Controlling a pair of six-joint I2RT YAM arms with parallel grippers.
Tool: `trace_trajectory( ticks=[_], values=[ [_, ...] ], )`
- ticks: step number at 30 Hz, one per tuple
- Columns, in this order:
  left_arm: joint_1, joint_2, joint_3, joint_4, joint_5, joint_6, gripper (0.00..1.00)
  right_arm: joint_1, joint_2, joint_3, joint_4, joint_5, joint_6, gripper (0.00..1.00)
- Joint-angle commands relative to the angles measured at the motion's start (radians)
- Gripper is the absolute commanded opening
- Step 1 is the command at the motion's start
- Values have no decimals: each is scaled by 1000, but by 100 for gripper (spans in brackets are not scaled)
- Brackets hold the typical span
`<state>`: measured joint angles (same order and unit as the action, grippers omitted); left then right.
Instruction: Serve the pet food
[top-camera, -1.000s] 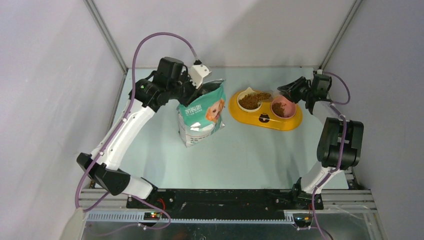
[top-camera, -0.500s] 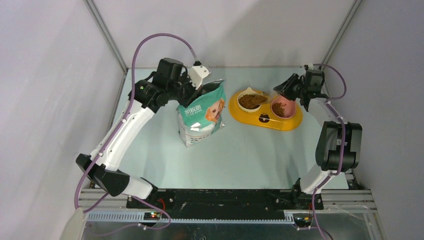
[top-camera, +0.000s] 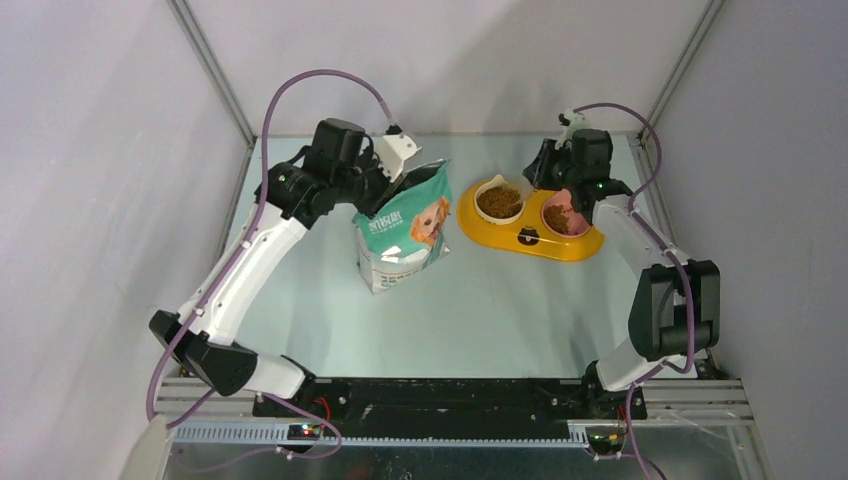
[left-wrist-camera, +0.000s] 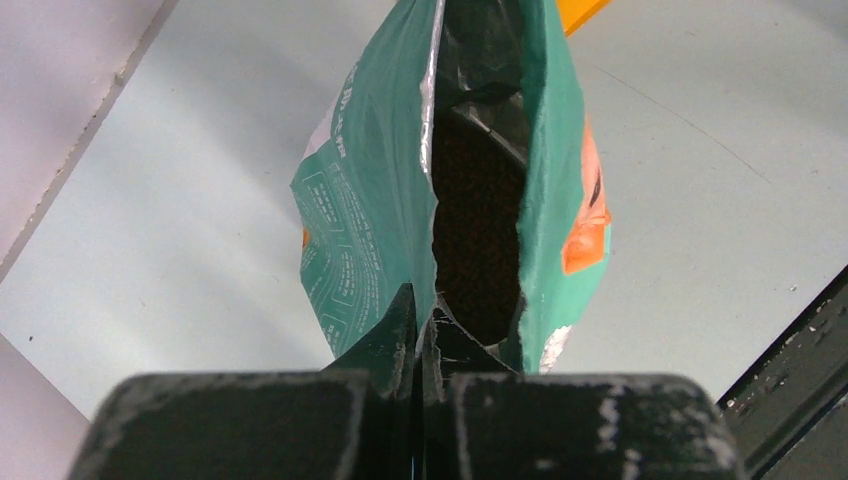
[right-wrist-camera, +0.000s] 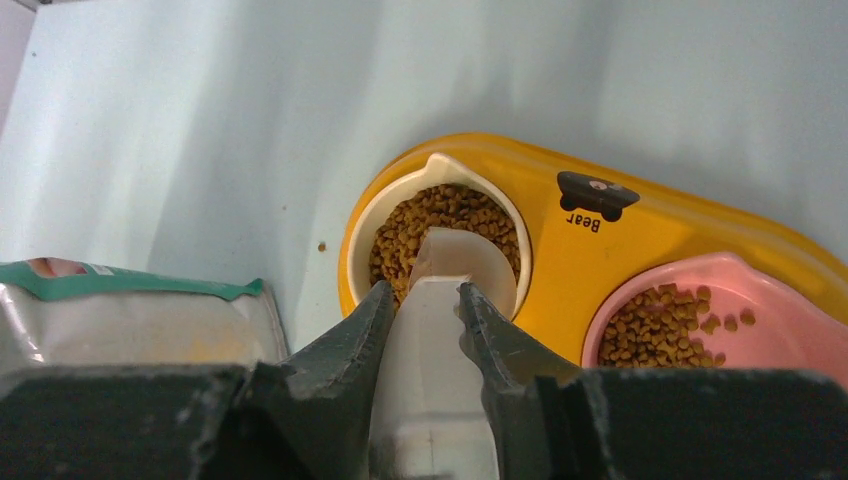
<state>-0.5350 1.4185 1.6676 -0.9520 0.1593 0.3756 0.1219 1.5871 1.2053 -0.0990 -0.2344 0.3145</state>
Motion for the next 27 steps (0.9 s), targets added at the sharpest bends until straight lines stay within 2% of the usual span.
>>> trace_trajectory(
  ticks=[1, 8, 14, 27],
  values=[
    [-1, -31, -28, -28, 6, 9, 0, 35, -26, 55, 13, 94, -85, 0],
    [-1, -55, -52, -29, 10, 0, 0, 97, -2, 79, 18, 166, -148, 0],
    [-2, -71, -75, -26, 3, 3, 0, 82, -8, 79, 1, 160, -133, 0],
    [-2, -58, -61, -10, 7, -7, 0, 76, -147, 90, -60, 107, -251, 0]
  ],
)
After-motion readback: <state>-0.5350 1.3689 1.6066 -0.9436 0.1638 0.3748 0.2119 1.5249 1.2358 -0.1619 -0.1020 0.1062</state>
